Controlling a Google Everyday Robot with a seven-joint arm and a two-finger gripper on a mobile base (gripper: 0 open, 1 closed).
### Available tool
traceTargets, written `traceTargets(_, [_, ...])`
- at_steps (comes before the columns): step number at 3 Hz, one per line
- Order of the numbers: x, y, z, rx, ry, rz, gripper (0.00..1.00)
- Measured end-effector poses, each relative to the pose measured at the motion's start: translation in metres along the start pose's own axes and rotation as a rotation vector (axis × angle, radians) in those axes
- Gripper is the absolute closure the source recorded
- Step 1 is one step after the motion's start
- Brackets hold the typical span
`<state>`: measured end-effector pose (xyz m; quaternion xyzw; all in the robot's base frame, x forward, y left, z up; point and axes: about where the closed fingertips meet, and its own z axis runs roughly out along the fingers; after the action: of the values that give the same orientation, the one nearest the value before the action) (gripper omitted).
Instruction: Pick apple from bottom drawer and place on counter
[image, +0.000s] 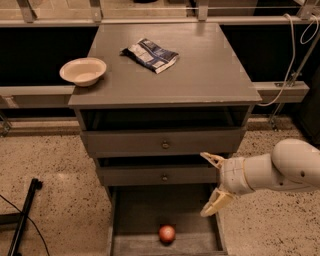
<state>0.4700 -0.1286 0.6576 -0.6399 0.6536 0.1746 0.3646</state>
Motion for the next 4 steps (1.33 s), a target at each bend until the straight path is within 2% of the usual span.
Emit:
traceTargets(1, [0.019,0.006,0.037,-0.067,-0.028,0.015,0.0])
traceTargets(2, [0.06,0.03,0.102,-0.175,-0.077,-0.021,0.0])
traceTargets(3, [0.102,0.054,0.149,-0.235,-0.162,-0.034,0.0])
traceTargets(4, [0.111,0.07,0.167,-0.259,-0.193,-0.008,0.0])
